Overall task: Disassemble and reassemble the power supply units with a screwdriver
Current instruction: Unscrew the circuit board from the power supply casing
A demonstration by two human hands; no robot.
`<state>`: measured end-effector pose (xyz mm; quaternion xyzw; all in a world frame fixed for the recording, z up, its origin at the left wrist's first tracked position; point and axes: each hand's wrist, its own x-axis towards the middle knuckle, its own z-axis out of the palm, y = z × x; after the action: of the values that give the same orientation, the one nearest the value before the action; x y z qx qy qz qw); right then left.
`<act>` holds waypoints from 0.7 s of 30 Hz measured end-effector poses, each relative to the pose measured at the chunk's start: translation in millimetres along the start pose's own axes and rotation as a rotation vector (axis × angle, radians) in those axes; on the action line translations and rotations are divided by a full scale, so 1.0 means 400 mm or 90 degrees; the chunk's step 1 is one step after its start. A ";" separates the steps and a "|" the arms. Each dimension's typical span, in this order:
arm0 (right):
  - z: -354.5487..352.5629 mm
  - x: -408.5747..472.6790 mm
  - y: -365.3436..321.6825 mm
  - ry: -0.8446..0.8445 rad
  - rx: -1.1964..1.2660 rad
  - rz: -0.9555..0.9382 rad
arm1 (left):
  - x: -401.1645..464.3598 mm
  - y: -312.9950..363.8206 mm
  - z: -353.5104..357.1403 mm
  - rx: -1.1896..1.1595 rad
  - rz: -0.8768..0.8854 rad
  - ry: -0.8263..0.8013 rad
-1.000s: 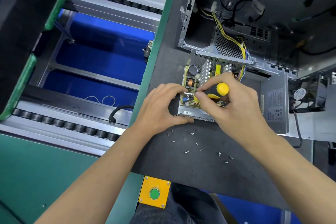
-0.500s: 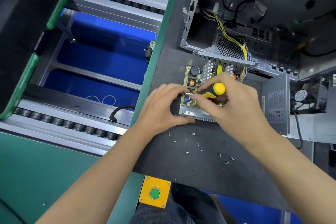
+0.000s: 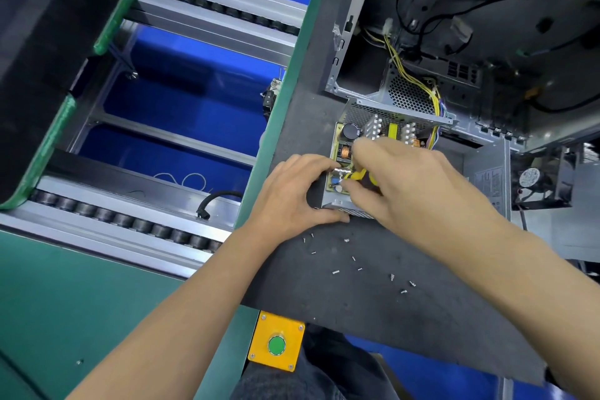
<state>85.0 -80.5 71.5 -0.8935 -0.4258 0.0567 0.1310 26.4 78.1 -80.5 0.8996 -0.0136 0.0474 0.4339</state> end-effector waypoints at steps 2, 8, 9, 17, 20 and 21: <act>-0.010 0.020 -0.015 -0.063 -0.073 -0.001 | 0.001 0.002 0.001 0.003 -0.001 -0.003; -0.036 0.060 -0.027 -0.174 -0.013 -0.005 | 0.002 0.011 -0.006 0.013 -0.003 0.008; -0.041 0.066 -0.022 -0.184 -0.030 0.013 | 0.001 0.009 -0.008 0.008 -0.004 -0.005; -0.045 0.052 -0.024 -0.196 -0.260 0.018 | -0.036 0.004 -0.042 -0.032 -0.023 -0.086; -0.050 0.049 -0.034 -0.213 -0.153 -0.002 | -0.060 0.001 -0.053 -0.037 -0.030 -0.085; -0.052 0.052 -0.035 -0.223 -0.137 -0.014 | -0.068 0.000 -0.057 -0.037 -0.035 -0.083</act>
<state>91.9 -59.9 95.6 -0.8743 -0.4551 0.1640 -0.0405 -2.2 95.3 -68.9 0.8880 -0.0184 -0.0240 0.4589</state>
